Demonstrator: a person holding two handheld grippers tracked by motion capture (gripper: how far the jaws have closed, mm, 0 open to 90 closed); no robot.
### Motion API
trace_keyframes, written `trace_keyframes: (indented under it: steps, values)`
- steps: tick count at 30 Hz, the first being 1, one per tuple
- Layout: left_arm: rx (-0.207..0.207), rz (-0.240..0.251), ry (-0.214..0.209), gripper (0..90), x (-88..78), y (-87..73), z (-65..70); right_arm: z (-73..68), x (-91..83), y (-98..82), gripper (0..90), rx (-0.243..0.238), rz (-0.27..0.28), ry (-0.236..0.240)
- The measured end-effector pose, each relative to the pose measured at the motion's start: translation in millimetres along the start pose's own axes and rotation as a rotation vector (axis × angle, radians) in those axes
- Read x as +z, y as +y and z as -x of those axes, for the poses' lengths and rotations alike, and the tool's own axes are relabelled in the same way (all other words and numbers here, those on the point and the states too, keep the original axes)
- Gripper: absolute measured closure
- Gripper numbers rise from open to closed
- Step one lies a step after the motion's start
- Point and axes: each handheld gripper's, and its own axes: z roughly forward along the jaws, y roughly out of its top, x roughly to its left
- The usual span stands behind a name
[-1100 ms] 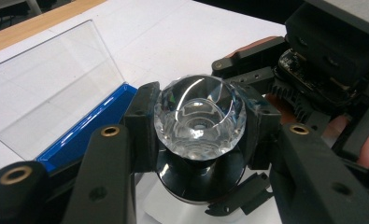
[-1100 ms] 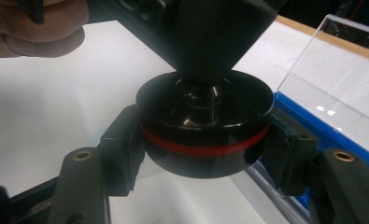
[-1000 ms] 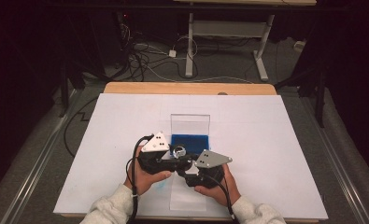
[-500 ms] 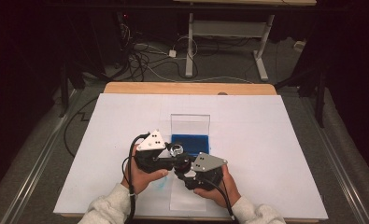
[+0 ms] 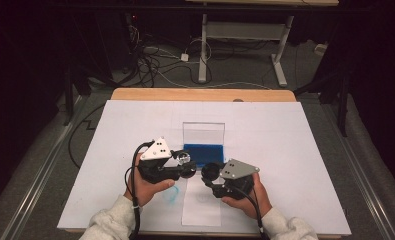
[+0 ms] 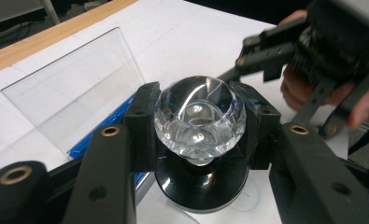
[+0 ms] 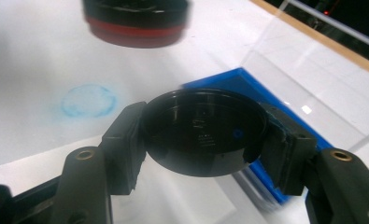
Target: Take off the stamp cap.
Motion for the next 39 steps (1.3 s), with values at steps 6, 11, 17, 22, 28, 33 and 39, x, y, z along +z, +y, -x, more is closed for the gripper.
trace_keyframes:
  steps: [6,11,17,22,28,33,39]
  values:
    - [-0.002,-0.002,0.011,54.4,-3.8,-1.2,-2.6,13.2,-18.8,-3.8,38.3,0.012,0.009,-0.043]
    - [0.009,-0.009,0.021,54.4,-6.0,-2.0,-3.0,21.8,-34.8,-7.2,38.3,0.028,0.023,-0.078]
    - [0.013,-0.01,0.027,54.4,-7.5,-1.8,-3.0,27.0,-51.6,-13.4,38.3,0.042,0.03,-0.099]
    - [0.017,-0.008,0.031,54.3,-8.1,-1.0,-2.3,27.5,-58.4,-18.9,38.3,0.057,0.024,-0.095]
    - [0.019,-0.008,0.034,54.4,-9.8,-0.7,-2.5,27.2,-64.5,-24.2,38.3,0.07,0.022,-0.089]
    - [0.019,-0.005,0.04,54.3,-12.2,-0.4,-3.4,27.0,-69.3,-28.5,38.3,0.071,0.018,-0.093]
    - [0.023,-0.006,0.051,54.3,-14.4,-0.2,-4.4,25.2,-75.7,-34.0,38.3,0.066,0.012,-0.105]
